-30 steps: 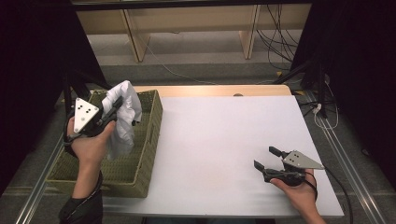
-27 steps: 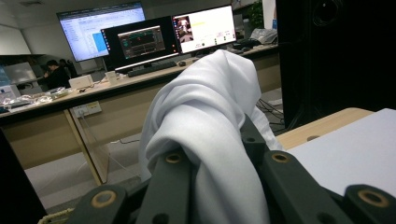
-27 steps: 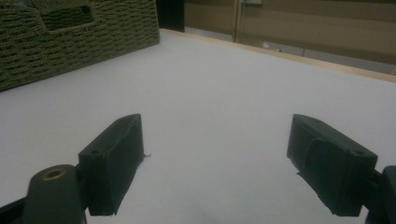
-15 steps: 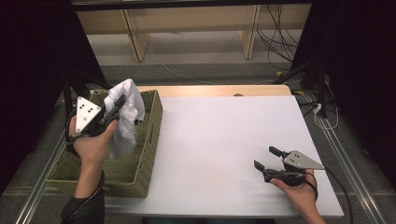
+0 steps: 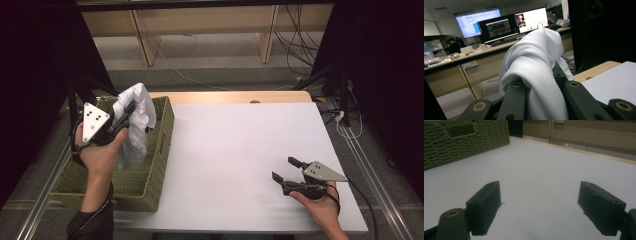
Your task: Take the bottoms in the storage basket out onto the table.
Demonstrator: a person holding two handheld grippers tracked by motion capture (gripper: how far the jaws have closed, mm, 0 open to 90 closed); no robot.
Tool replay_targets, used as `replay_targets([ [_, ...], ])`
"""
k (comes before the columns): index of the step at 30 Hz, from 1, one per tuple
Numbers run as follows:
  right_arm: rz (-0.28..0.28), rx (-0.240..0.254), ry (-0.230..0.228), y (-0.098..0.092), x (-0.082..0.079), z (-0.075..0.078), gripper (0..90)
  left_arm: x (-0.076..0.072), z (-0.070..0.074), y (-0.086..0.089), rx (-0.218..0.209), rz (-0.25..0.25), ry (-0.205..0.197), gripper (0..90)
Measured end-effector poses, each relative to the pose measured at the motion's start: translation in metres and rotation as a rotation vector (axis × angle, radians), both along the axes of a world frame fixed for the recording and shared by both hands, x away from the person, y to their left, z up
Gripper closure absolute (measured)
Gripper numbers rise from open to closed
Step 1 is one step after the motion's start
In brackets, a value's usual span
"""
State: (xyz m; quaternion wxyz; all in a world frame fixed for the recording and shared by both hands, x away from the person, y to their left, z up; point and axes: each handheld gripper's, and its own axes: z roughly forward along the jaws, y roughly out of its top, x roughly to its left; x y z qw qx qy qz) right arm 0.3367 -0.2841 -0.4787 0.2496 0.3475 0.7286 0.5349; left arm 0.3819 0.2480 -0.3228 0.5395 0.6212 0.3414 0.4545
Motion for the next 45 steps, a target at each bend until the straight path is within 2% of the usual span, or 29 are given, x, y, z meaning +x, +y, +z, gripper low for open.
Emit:
replay_targets([
  [45, -0.003, -0.001, 0.0, 0.0, 0.0, 0.0, 19.3, -0.003, 0.011, -0.018, 0.009, -0.036, -0.045, 77.8],
])
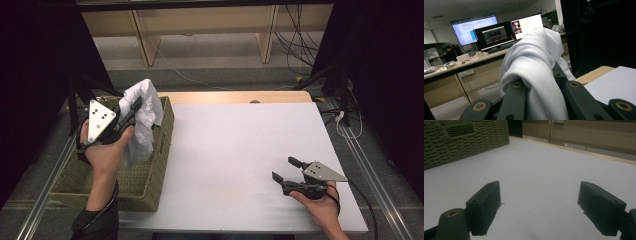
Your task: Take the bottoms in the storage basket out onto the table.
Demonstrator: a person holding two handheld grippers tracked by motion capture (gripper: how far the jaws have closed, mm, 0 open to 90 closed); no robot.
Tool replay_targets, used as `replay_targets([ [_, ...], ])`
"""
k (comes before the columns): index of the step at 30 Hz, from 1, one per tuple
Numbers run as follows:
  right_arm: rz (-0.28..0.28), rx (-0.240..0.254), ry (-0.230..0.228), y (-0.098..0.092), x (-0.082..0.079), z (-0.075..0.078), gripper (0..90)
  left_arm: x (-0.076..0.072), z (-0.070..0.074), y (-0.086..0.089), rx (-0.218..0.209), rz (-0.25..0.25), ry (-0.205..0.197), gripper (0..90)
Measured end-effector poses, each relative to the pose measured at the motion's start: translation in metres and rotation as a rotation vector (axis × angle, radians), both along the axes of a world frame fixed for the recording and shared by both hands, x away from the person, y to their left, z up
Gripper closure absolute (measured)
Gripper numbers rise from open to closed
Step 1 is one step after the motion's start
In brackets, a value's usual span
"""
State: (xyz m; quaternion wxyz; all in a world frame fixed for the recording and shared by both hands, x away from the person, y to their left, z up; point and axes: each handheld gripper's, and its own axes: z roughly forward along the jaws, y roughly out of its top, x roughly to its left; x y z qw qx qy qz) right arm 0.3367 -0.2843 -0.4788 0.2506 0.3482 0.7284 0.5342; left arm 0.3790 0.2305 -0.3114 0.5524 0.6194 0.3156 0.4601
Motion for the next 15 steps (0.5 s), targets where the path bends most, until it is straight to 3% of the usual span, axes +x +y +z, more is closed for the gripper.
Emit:
replay_targets([
  [15, 0.0, 0.001, -0.002, 0.0, -0.0001, 0.0002, 19.3, -0.0015, 0.0026, -0.0077, 0.003, -0.018, -0.012, 77.8],
])
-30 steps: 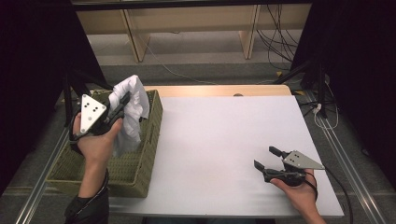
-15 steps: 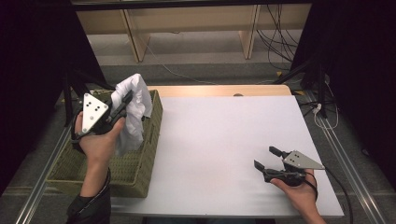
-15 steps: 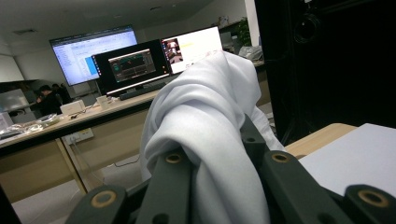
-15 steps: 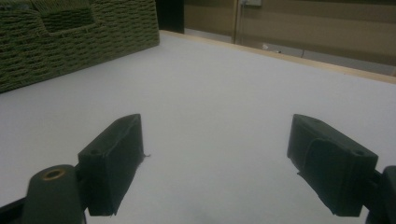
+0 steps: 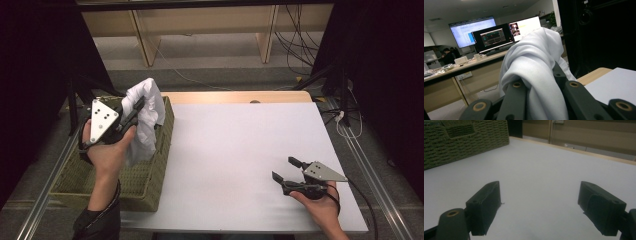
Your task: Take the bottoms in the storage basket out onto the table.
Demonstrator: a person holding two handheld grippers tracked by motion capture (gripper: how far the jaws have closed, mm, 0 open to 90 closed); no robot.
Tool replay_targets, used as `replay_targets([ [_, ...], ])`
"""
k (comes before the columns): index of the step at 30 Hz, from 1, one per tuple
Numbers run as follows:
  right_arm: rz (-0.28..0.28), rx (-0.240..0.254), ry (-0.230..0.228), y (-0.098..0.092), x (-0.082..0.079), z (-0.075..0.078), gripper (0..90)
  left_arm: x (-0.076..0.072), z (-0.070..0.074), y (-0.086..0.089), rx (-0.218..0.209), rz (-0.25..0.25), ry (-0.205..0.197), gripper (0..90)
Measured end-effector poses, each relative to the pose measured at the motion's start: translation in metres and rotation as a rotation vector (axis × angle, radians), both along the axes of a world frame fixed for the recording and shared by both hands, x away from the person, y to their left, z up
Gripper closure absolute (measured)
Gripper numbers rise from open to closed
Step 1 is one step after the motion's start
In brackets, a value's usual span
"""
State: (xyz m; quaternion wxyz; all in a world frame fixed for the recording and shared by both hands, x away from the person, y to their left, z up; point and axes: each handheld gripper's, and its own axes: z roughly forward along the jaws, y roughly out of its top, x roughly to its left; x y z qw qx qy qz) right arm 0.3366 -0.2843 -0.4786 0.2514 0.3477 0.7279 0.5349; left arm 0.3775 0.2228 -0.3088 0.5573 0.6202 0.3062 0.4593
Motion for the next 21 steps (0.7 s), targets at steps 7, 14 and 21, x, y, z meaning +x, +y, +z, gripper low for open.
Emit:
replay_targets([
  [7, -0.002, -0.003, 0.004, 0.0, 0.0, 0.0, 19.3, 0.001, 0.0, -0.003, -0.001, -0.004, -0.002, 77.7],
  [14, -0.001, 0.016, 0.003, 0.0, 0.0, 0.0, 19.2, 0.001, 0.0, -0.007, 0.001, -0.012, -0.003, 77.7],
  [21, -0.003, 0.015, 0.005, 0.0, -0.001, 0.001, 19.2, 0.001, 0.0, -0.011, 0.006, -0.021, -0.004, 77.7],
])
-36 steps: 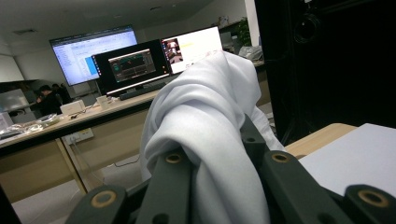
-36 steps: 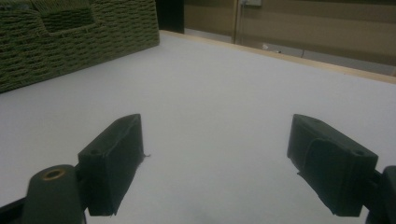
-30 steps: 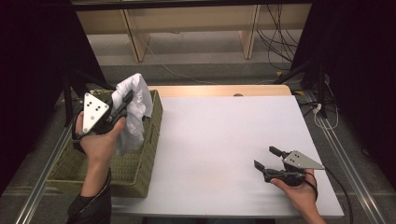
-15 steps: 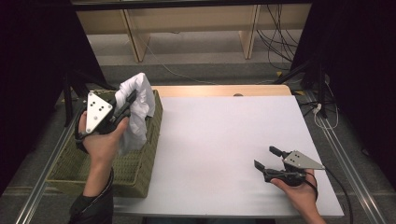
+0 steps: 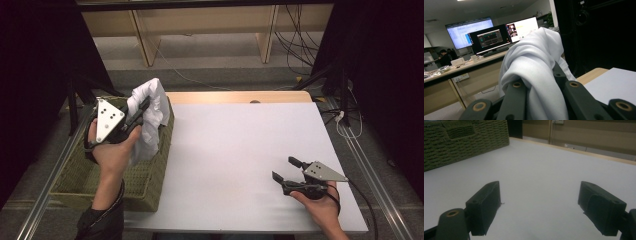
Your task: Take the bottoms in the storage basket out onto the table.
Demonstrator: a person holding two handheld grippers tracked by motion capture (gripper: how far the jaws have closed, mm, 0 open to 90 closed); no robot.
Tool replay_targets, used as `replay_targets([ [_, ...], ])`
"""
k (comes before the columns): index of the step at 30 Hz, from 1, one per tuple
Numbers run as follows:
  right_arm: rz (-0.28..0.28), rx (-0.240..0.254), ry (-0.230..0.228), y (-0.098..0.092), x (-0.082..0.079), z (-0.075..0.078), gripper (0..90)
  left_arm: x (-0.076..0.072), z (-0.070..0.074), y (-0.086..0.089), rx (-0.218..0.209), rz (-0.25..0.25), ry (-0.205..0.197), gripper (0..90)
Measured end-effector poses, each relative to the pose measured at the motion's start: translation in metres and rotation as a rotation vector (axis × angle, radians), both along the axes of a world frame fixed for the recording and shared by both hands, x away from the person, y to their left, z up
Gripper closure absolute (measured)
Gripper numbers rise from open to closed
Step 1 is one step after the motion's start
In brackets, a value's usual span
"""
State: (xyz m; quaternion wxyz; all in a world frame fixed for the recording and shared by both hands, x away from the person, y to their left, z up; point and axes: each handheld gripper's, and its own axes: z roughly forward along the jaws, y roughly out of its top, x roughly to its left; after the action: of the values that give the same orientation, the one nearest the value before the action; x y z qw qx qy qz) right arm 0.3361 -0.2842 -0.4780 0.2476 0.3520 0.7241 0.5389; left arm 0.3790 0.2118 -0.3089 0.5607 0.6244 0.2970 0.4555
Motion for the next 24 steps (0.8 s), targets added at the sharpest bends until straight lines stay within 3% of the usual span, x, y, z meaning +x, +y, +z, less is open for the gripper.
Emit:
replay_targets([
  [24, -0.001, -0.006, -0.004, -0.001, 0.0, 0.0, 19.2, 0.002, -0.001, -0.016, 0.011, -0.037, 0.0, 77.7],
])
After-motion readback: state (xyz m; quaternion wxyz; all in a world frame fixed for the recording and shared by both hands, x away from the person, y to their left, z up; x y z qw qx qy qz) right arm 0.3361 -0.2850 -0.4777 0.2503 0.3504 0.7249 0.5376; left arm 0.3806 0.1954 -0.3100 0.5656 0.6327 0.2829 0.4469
